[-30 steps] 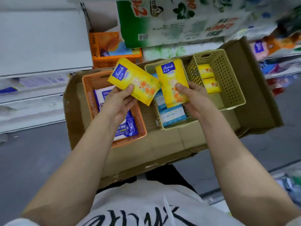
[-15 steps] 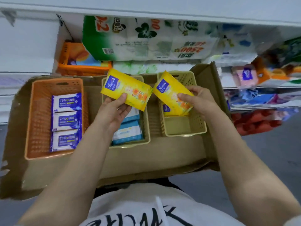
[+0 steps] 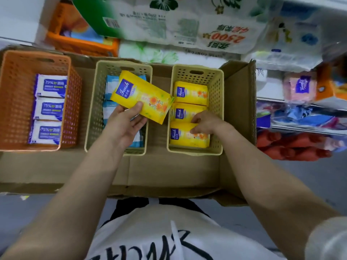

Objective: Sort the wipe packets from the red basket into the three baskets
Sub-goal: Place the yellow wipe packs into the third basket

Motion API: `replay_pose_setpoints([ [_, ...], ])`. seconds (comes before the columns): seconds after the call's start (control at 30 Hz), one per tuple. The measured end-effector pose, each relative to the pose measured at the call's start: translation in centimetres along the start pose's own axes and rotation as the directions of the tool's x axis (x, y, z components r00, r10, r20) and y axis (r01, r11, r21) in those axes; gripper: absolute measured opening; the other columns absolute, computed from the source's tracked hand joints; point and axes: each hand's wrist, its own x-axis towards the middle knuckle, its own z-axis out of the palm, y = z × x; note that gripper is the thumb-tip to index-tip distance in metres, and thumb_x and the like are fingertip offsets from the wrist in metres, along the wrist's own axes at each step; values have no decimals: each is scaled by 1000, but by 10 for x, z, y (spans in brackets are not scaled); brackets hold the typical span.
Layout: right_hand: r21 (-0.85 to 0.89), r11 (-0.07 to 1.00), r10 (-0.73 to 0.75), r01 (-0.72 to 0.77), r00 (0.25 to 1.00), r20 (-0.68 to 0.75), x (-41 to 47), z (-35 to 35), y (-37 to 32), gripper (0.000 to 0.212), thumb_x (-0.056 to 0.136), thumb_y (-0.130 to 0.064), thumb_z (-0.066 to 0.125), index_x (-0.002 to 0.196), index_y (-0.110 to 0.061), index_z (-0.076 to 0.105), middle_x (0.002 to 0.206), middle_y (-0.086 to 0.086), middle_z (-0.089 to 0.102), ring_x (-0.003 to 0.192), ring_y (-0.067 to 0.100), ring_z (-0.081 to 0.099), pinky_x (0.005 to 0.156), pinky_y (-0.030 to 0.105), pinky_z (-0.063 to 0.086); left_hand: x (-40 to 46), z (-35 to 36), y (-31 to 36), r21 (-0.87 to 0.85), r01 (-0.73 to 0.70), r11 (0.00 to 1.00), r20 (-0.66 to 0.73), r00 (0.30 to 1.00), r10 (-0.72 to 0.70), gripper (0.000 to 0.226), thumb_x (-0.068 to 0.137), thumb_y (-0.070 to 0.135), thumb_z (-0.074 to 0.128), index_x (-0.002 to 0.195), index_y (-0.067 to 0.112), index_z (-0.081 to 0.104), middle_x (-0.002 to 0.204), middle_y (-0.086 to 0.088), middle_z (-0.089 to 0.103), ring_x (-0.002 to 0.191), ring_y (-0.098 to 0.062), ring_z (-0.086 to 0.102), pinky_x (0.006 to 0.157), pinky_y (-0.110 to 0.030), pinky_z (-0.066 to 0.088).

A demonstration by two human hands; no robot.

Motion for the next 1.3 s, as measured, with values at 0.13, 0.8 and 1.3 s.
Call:
replay_pose_setpoints([
  [0.13,-169,985,-17,10,999,-38,6,13,1,46,86,-32,74,129,-20,64,131,4,61,119,25,57,95,33,46,2,7,-8,1,52,999,1,999,-52,48,92,15,66,137,17,51,125,0,69,112,-18,67,85,-31,56],
  [0.8,655,708,-124,264,959,-253,-18,-85,-3,33,81,-15,79,111,-17,65,93,0,64,79,9,65,69,18,53,14,97,-35,232,46,972,-7,999,-46,32,88,16,73,117,15,61,110,-3,71,102,-21,70,81,-31,57],
  [1.3,37,976,-193,213,936,-294,62,-101,-12,38,83,-26,77,120,-22,69,128,2,64,113,21,61,90,27,48,42,73,-47,453,21,891,-101,994,28,33,92,13,66,120,30,63,116,1,65,107,-16,63,82,-33,54],
])
